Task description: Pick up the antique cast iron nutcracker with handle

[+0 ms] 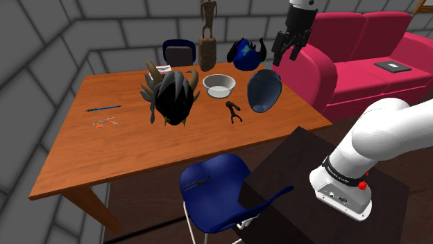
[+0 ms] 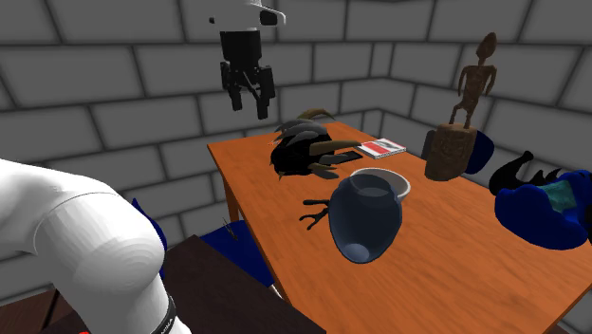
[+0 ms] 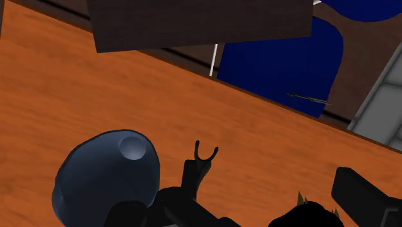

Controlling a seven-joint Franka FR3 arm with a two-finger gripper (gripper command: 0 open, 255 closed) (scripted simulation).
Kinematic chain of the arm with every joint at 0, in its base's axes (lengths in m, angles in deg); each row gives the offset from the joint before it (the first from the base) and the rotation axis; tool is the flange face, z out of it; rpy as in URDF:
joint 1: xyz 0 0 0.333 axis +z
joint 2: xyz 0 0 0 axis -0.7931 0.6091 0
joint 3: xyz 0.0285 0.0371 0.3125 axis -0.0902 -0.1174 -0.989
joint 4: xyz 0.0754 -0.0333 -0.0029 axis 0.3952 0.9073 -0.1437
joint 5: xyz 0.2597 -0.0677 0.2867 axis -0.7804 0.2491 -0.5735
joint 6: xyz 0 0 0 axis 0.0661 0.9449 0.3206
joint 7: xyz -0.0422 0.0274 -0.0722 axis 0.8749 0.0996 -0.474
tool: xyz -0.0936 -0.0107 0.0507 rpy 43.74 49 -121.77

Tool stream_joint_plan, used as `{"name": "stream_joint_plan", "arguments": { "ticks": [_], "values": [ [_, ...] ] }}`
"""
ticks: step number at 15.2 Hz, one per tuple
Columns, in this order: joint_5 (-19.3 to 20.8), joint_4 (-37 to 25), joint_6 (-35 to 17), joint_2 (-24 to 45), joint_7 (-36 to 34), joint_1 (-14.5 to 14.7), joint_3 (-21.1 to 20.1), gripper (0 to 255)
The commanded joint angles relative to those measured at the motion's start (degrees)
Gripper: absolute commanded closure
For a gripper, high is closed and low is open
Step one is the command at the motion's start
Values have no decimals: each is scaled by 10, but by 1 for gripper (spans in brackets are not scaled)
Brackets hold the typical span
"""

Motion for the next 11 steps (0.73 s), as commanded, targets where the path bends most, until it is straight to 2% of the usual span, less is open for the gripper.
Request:
{"name": "stream_joint_plan", "arguments": {
  "ticks": [1,11],
  "values": [
    [0,0,0,0,0,0,0,0],
    [-7,-20,-142,203,-26,-23,6,0]
  ]
}}
